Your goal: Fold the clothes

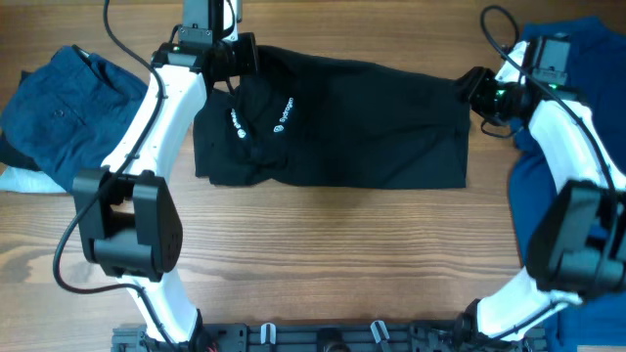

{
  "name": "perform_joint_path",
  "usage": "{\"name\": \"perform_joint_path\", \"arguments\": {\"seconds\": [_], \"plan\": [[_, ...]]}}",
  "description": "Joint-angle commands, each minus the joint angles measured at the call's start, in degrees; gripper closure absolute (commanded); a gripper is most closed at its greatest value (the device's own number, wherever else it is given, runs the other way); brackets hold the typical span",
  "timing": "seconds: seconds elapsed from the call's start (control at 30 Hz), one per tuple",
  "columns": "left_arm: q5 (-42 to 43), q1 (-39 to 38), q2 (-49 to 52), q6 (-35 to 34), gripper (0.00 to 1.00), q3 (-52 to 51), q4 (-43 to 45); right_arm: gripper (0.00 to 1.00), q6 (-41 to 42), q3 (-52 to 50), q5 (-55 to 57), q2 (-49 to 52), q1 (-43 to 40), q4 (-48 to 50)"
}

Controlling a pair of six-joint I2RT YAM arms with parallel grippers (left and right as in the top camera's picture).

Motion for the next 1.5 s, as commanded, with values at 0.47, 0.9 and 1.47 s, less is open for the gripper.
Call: {"name": "perform_joint_path", "arguments": {"seconds": [0.47, 0.9, 1.47], "plan": [[-2.25, -1.53, -9.2, 2.75, 0.96, 0.55, -13.4, 0.37, 1.57, 1.77, 11.17, 17.44, 2.1, 17.16], [-2.25, -1.66, -9.94, 2.78, 0.96, 0.55, -16.41, 0.96, -2.4, 1.77, 10.75, 17.33, 3.45, 12.5], [-5.88, -1.66, -17.42, 2.78, 0.96, 0.55, -23.39, 0.96, -5.92, 1.77, 4.66, -6.58, -0.02, -12.44]]}}
